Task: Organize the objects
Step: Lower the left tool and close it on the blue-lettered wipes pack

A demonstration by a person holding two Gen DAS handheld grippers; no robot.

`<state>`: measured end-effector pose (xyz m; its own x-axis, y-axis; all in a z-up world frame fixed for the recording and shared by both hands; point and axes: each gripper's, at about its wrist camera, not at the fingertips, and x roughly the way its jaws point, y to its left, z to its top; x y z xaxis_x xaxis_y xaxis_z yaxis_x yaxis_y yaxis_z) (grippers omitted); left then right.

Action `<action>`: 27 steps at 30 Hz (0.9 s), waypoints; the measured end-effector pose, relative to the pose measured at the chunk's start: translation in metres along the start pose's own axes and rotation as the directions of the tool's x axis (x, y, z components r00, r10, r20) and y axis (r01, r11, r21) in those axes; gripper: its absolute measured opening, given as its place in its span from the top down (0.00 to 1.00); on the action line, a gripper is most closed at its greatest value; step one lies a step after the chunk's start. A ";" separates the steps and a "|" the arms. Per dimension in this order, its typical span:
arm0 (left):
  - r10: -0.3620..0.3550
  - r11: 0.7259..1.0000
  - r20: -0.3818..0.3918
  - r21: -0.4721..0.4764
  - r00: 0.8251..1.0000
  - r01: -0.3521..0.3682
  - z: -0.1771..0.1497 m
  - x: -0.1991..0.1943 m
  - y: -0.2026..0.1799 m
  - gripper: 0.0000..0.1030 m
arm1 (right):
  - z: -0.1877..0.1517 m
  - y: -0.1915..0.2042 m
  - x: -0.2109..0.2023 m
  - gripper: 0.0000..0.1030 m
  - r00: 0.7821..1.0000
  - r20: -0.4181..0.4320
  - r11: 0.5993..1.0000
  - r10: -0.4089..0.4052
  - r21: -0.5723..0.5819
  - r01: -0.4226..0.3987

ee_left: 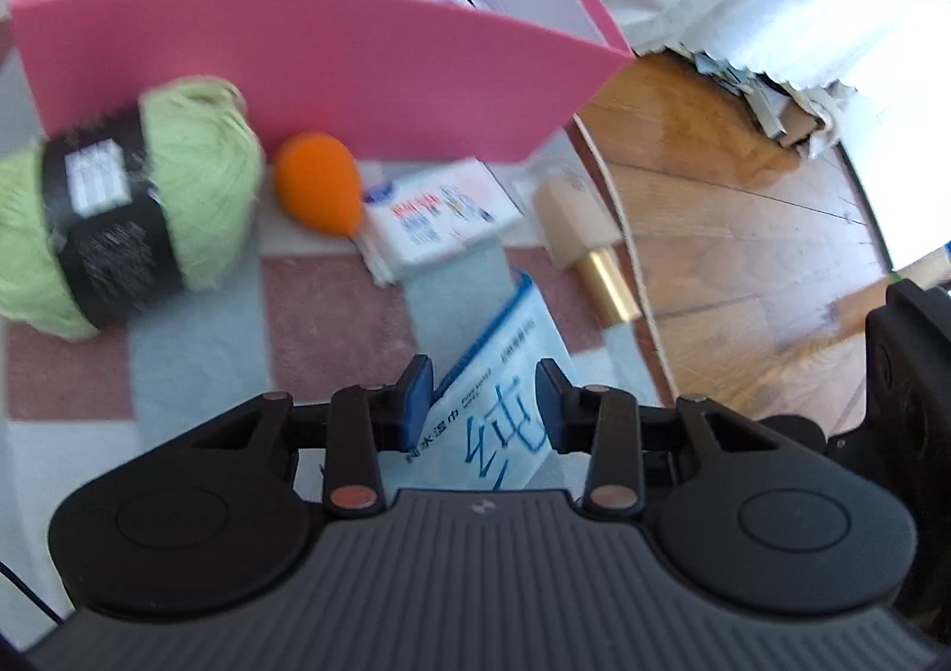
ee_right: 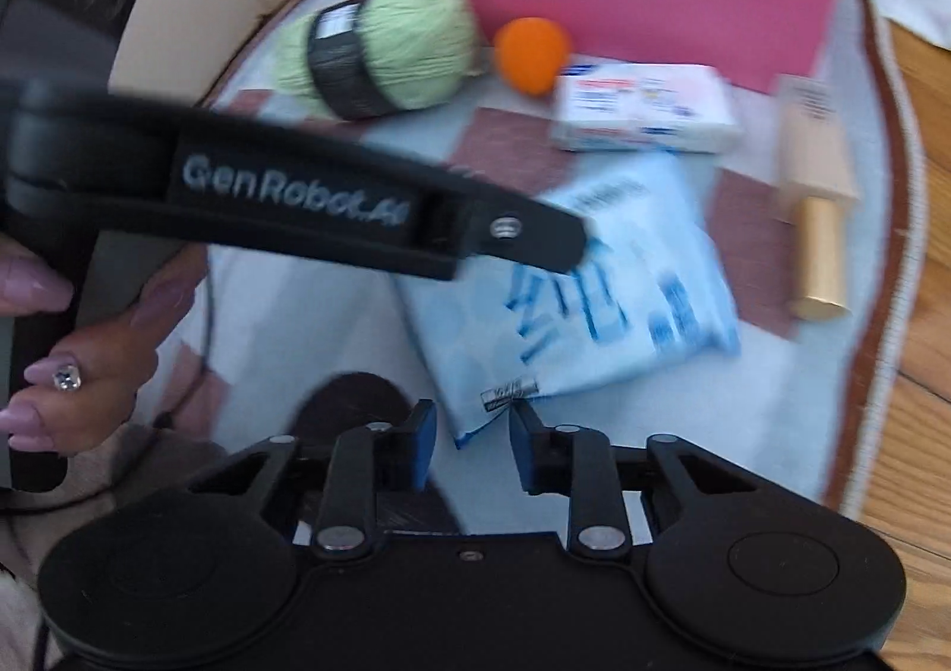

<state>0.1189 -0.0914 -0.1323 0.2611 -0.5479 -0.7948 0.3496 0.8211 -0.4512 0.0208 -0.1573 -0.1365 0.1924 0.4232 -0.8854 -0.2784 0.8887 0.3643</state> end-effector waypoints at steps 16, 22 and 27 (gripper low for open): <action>0.245 0.950 -0.071 -0.180 0.967 -0.254 -0.010 -0.026 0.043 0.61 | 0.038 -0.013 -0.033 0.49 0.975 0.136 0.979 -0.174 -0.080 0.186; 0.255 0.935 -0.150 -0.214 0.955 -0.283 -0.026 -0.025 0.047 0.52 | 0.037 -0.020 -0.014 0.50 0.980 0.097 0.983 -0.176 -0.041 0.180; 0.208 0.935 -0.168 -0.254 0.964 -0.246 -0.035 -0.018 0.049 0.52 | 0.033 -0.018 -0.011 0.49 0.976 0.098 0.978 -0.193 -0.055 0.199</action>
<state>0.1000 -0.0360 -0.1540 0.1727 -0.3303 -0.9279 0.0344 0.9435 -0.3295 0.0544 -0.1719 -0.1240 0.3336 0.2585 -0.9066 -0.2861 0.9441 0.1639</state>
